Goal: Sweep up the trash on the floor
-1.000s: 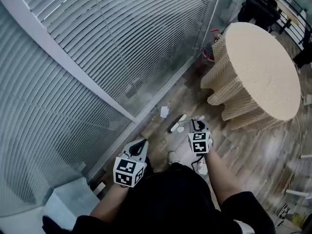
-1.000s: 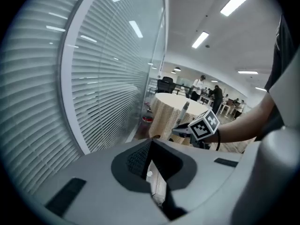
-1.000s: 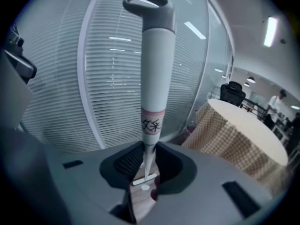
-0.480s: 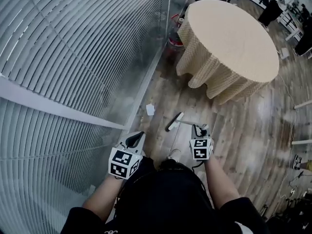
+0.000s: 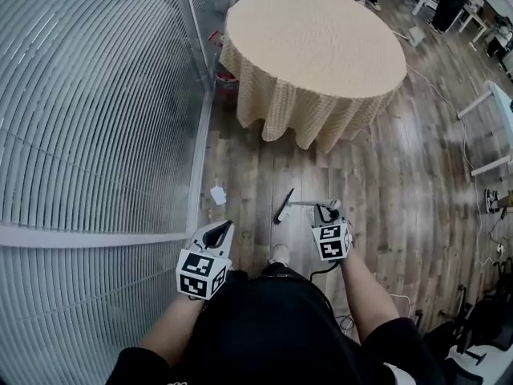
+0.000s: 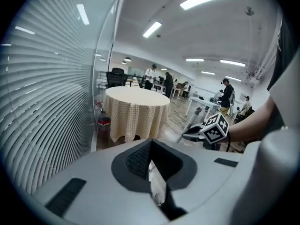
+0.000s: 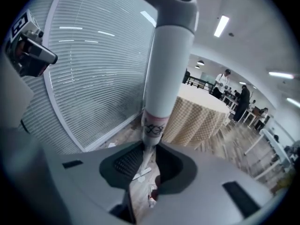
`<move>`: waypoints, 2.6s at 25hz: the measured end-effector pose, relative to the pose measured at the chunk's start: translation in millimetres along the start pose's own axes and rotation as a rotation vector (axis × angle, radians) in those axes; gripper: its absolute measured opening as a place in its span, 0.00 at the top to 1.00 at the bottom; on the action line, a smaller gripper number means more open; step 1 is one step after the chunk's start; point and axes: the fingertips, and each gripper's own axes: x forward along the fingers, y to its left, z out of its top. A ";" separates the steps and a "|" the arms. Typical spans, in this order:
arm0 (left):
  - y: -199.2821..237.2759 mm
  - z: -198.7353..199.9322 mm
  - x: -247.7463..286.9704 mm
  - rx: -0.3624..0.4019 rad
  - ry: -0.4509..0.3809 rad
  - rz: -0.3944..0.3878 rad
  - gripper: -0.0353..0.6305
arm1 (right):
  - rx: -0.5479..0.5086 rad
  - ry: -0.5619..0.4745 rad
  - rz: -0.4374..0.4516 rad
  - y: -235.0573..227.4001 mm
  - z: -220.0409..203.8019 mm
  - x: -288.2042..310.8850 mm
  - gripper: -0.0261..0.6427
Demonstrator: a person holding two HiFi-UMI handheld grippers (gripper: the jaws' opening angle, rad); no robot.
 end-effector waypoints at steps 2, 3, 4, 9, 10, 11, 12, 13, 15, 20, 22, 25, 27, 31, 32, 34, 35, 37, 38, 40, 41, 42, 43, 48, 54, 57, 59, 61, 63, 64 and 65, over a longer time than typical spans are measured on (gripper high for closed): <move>-2.5 6.7 7.6 0.003 0.000 -0.011 0.95 | 0.019 0.011 -0.019 -14.0 -8.2 -5.0 0.82; -3.9 9.0 11.2 0.006 0.000 -0.016 0.95 | 0.030 0.015 -0.028 -20.1 -10.7 -7.1 0.82; -5.7 10.9 14.7 0.010 0.001 -0.022 0.95 | 0.040 0.016 -0.037 -25.7 -12.1 -9.0 0.82; -11.1 15.6 21.2 0.013 -0.009 -0.037 0.95 | 0.036 0.023 -0.061 -42.4 -11.7 -12.1 0.83; -10.0 15.1 20.0 0.010 -0.011 -0.035 0.95 | 0.026 0.025 -0.060 -42.5 -9.8 -12.2 0.83; -8.0 14.0 18.0 0.007 -0.012 -0.031 0.95 | 0.015 0.023 -0.056 -41.1 -6.6 -12.3 0.83; -5.1 12.3 15.3 0.004 -0.014 -0.026 0.95 | 0.003 0.018 -0.051 -38.5 -2.1 -12.2 0.83; -1.3 10.6 12.1 0.000 -0.016 -0.019 0.95 | -0.011 0.010 -0.043 -35.0 3.6 -11.7 0.83; 8.0 7.0 3.7 -0.013 -0.022 0.001 0.95 | -0.041 -0.009 -0.019 -25.1 18.5 -9.6 0.83; 33.0 -9.2 -26.7 -0.054 -0.040 0.065 0.95 | -0.093 -0.066 0.063 18.8 62.9 -2.9 0.83; 43.7 -17.8 -40.0 -0.066 -0.049 0.091 0.95 | -0.106 -0.092 0.112 46.2 83.6 0.1 0.83; 59.8 -30.8 -62.9 -0.092 -0.059 0.131 0.95 | -0.132 -0.141 0.185 92.2 116.5 5.0 0.83; 70.3 -40.4 -79.9 -0.121 -0.065 0.157 0.95 | -0.151 -0.169 0.229 124.4 136.5 10.1 0.83; 92.1 -57.3 -113.7 -0.174 -0.077 0.228 0.95 | -0.200 -0.208 0.323 194.7 171.7 28.1 0.83; 98.0 -60.2 -119.6 -0.183 -0.078 0.243 0.95 | -0.216 -0.214 0.344 211.4 179.8 34.6 0.83; 109.4 -65.0 -128.6 -0.204 -0.079 0.270 0.95 | -0.259 -0.222 0.387 243.6 196.2 48.3 0.83; 114.1 -66.9 -131.9 -0.216 -0.080 0.281 0.95 | -0.285 -0.227 0.411 259.1 205.0 54.7 0.83; 120.6 -71.4 -137.2 -0.236 -0.083 0.298 0.95 | -0.342 -0.246 0.459 288.7 224.1 65.8 0.83; 122.8 -75.5 -140.3 -0.245 -0.083 0.307 0.95 | -0.372 -0.254 0.480 303.7 232.4 71.1 0.83; 125.4 -88.5 -148.4 -0.268 -0.077 0.331 0.95 | -0.430 -0.250 0.514 333.5 240.6 84.9 0.83; 126.1 -95.8 -151.8 -0.283 -0.073 0.346 0.95 | -0.454 -0.237 0.521 345.0 240.0 94.6 0.83; 126.7 -102.3 -153.8 -0.296 -0.070 0.359 0.95 | -0.469 -0.218 0.518 352.1 236.7 106.2 0.83; 127.5 -107.4 -154.5 -0.306 -0.068 0.370 0.95 | -0.471 -0.197 0.506 354.2 231.8 118.6 0.83; 133.6 -115.0 -162.6 -0.341 -0.054 0.426 0.95 | -0.328 -0.138 0.419 330.0 222.9 149.5 0.83; 120.5 -109.0 -150.8 -0.327 -0.042 0.410 0.95 | -0.263 -0.079 0.368 283.4 185.1 144.3 0.83; 106.9 -92.7 -126.8 -0.272 -0.030 0.373 0.95 | -0.203 -0.057 0.339 245.8 160.0 141.2 0.83; 96.9 -80.1 -112.3 -0.237 -0.022 0.340 0.95 | -0.170 -0.042 0.319 221.9 143.7 135.0 0.83; 87.4 -71.7 -95.4 -0.204 -0.018 0.308 0.95 | -0.144 -0.034 0.298 199.4 125.1 129.8 0.83; 77.1 -64.2 -77.7 -0.176 -0.017 0.282 0.95 | -0.122 -0.032 0.281 176.5 106.2 123.6 0.83; 70.6 -58.4 -70.9 -0.163 -0.016 0.270 0.95 | -0.111 -0.031 0.270 163.7 97.8 117.8 0.83; 63.1 -50.8 -65.9 -0.149 -0.014 0.256 0.95 | -0.097 -0.030 0.258 150.1 90.6 109.9 0.83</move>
